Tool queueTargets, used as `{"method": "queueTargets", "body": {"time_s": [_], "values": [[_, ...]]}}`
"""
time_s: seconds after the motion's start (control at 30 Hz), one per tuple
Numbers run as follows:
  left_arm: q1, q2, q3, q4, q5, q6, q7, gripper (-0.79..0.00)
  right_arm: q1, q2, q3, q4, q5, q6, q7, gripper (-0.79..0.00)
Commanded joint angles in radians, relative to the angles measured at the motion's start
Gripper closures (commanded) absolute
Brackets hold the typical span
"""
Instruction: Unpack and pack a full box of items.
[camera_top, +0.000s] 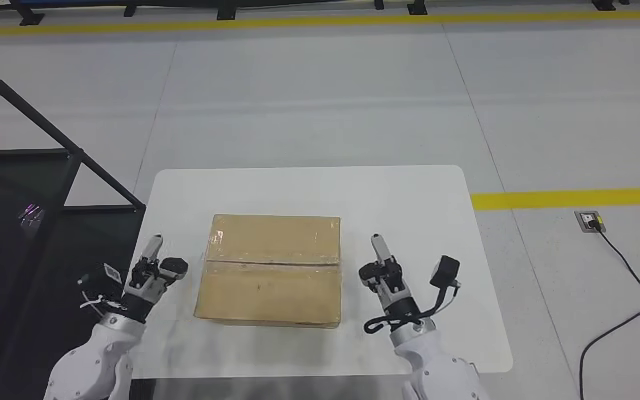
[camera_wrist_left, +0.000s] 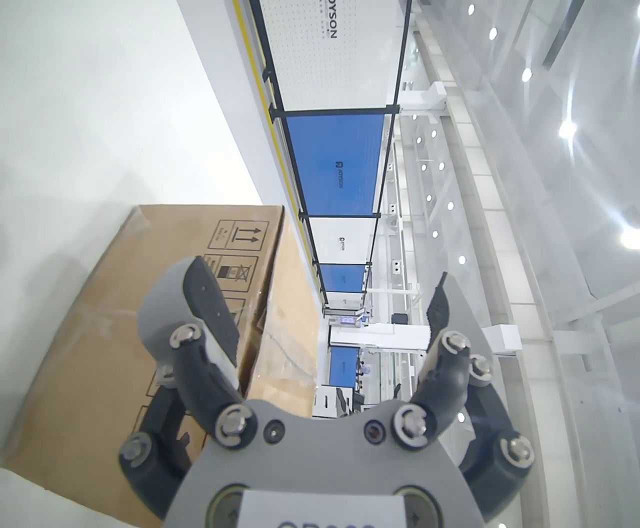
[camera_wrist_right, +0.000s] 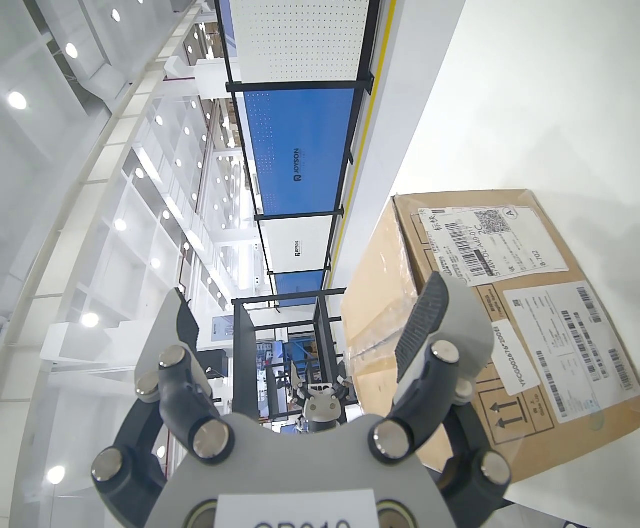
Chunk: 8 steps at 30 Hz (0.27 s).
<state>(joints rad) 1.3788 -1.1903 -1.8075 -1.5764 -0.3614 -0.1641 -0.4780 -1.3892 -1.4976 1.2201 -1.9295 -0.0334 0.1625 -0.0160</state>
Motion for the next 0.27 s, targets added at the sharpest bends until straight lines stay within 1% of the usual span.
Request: {"method": "queueTargets", "body": {"time_s": [0.0, 0.07, 0.23], "values": [[0.017, 0.001, -0.026, -0.008, -0.027, -0.023, -0.005, -0.785, -0.004, 0.001, 0.004, -0.002, 0.003, -0.003, 0.0, -0.785], [0.035, 0.002, -0.052, -0.021, -0.06, -0.048, -0.007, -0.785, -0.004, 0.001, 0.011, -0.002, 0.005, -0.006, 0.004, -0.785], [0.089, 0.001, -0.108, -0.057, -0.196, -0.101, -0.055, -0.785, -0.002, 0.01, 0.048, 0.016, -0.01, -0.07, 0.055, -0.785]]}}
